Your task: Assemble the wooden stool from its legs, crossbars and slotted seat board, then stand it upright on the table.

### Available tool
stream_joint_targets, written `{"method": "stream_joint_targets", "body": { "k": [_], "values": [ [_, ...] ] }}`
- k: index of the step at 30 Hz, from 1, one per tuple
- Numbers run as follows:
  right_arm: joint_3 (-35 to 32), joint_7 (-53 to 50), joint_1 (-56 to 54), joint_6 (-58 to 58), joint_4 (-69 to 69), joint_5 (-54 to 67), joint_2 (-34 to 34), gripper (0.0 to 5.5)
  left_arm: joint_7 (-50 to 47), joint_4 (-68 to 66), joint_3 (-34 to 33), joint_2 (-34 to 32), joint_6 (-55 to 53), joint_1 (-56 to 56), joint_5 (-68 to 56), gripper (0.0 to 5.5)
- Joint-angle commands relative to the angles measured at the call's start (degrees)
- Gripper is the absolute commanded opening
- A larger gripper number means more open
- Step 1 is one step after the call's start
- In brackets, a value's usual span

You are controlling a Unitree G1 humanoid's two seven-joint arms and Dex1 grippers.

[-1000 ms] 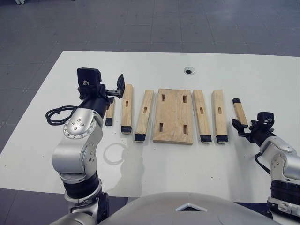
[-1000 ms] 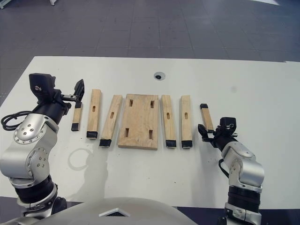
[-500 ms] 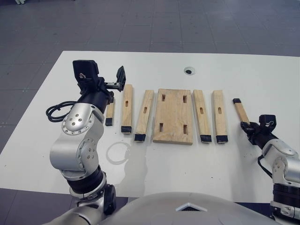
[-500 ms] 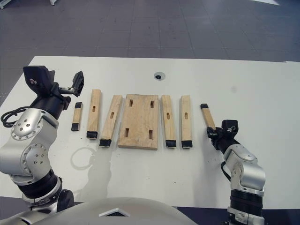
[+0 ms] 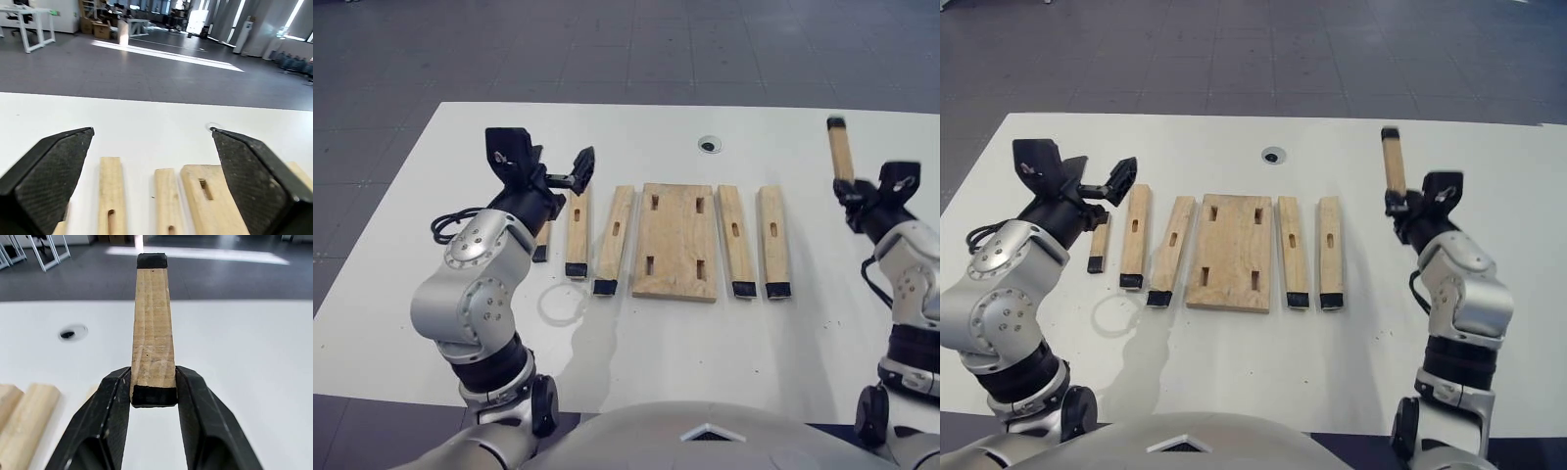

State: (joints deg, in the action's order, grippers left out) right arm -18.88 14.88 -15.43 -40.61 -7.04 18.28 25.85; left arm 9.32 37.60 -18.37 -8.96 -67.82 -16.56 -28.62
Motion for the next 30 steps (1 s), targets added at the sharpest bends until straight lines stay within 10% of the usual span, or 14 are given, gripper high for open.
{"method": "stream_joint_targets", "body": {
  "k": [1, 9, 30],
  "values": [
    [3.67, -0.95, -4.64, -1.12, -5.15, 1.30, -2.58, 1.30, 4.73, -8.81, -11.67, 3.94, -11.59, -12.23, -17.28, 4.47],
    [17.57, -2.98, -9.60, -5.53, -17.64, 3.95, -13.42, 1.30, -14.93, -31.41, -30.62, 10.68, -14.49, -29.45, -46.50, 4.47],
    [29.07, -2.43, -3.97, -9.07, -23.99, 5.40, -17.36, 1.30, -29.59, -41.70, -10.20, 1.70, 0.85, -20.10, -63.76, 4.47]
  ]
}}
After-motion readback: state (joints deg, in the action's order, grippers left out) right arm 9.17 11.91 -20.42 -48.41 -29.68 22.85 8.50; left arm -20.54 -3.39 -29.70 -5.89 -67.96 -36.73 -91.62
